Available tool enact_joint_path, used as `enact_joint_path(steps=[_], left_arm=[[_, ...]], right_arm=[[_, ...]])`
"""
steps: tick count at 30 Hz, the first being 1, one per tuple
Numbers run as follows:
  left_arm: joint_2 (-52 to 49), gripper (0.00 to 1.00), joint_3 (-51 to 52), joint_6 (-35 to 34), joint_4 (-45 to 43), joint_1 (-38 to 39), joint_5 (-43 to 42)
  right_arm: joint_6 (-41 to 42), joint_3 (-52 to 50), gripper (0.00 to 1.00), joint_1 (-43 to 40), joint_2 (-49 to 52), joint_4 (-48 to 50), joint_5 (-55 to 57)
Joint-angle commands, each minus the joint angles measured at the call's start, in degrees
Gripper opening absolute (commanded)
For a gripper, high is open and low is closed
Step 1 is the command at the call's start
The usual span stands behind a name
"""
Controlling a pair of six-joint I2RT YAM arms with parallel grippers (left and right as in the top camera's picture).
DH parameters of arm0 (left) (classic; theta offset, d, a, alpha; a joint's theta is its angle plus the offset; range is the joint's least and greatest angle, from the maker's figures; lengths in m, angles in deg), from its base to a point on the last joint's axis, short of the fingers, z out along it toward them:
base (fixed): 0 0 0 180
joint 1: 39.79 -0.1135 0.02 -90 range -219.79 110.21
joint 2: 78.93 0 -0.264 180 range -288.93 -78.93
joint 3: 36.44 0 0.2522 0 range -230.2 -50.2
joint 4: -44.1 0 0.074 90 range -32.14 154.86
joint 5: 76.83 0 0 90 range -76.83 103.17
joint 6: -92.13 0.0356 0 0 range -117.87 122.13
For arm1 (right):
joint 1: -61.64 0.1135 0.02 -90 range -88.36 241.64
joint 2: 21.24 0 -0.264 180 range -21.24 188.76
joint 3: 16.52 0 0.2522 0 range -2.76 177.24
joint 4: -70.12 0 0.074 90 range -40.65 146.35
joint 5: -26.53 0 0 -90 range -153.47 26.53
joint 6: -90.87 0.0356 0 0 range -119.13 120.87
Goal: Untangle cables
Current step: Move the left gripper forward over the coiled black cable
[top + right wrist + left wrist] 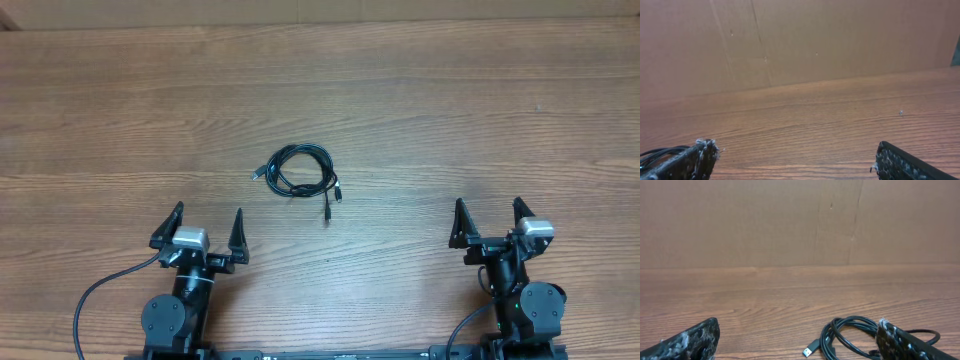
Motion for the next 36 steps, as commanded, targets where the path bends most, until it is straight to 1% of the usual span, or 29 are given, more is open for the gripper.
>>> enact_joint_path(steps=[1,3,10,15,21,25,28,32,36], left_arm=[[0.6,1.00,0.2,1.1,-0.1,-0.3,1.2],[0.6,0.99,0.2,1.1,0.0,-0.3,0.9],[0.6,0.99,0.2,1.1,0.8,-0.3,-5.1],[0.6,1.00,-0.1,1.1,0.6,-0.3,-5.0],[0.6,1.00,-3.5,-0.6,4.1,-0.3,-4.6],[0.4,1.00,-8.8,-0.6,7.2,-0.3,-4.4],[-1.5,0.99,-15.7,-0.5,10.6,-0.3,-4.4],[-5.6,0.99,-23.7,-0.2,13.9,-0.3,-5.4],[-11.8,1.00,-32.2,2.8,18.9,-0.3,-9.2]], right_arm=[[-0.2,-0.6,1.00,0.3,-0.5,0.3,-0.2],[-0.2,-0.6,1.00,0.3,-0.5,0.3,-0.2],[-0.2,-0.6,1.00,0.3,-0.5,0.3,-0.2],[-0.2,-0.6,1.00,0.3,-0.5,0.3,-0.2],[-0.2,-0.6,1.00,0.3,-0.5,0.3,-0.2],[-0.2,-0.6,1.00,0.3,-0.5,0.3,-0.2],[-0.2,-0.6,1.00,0.3,-0.5,0.3,-0.2],[-0.2,-0.6,1.00,0.3,-0.5,0.3,-0.2],[-0.2,-0.6,1.00,0.3,-0.5,0.3,-0.2]])
